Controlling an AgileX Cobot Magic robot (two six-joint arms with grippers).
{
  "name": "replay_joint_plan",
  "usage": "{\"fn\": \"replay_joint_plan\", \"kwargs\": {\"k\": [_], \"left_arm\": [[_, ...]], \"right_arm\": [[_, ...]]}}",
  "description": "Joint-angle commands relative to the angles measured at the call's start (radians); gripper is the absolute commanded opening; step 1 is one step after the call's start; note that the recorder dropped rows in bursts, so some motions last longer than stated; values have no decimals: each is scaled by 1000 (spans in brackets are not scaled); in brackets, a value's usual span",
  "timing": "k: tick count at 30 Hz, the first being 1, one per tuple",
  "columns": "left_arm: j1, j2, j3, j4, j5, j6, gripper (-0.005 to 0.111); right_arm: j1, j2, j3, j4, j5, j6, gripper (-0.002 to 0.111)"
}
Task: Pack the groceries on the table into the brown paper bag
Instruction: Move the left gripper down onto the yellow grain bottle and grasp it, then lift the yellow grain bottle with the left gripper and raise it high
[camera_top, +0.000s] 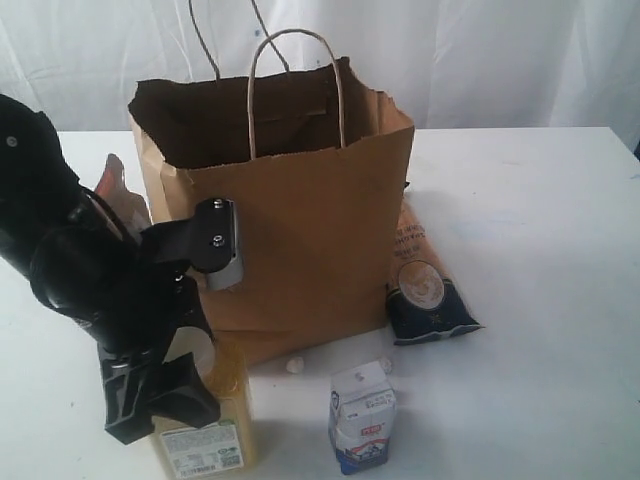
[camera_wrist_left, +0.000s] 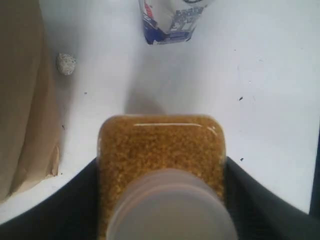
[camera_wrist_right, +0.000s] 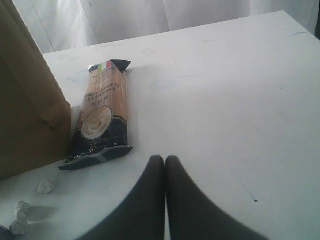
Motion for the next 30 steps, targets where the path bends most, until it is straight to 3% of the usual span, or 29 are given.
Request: {"fn": "replay_joint_plan", "kwargs": {"k": [1, 9, 18, 27, 30], "left_arm": [[-1, -7, 6, -38, 14, -118, 0], [-1, -7, 6, -38, 9, -198, 0], [-1, -9, 6, -30, 139, -202, 0], [-9, -22, 4, 178, 123, -352, 0], [-9, -22, 4, 187, 130, -360, 0]], "right_arm": [[-7, -7, 1, -3, -12, -1, 0], [-7, -7, 1, -3, -12, -1, 0], [-7, -7, 1, -3, -12, -1, 0], [-7, -7, 1, -3, -12, -1, 0], [-7, -7, 1, -3, -12, -1, 0]]}}
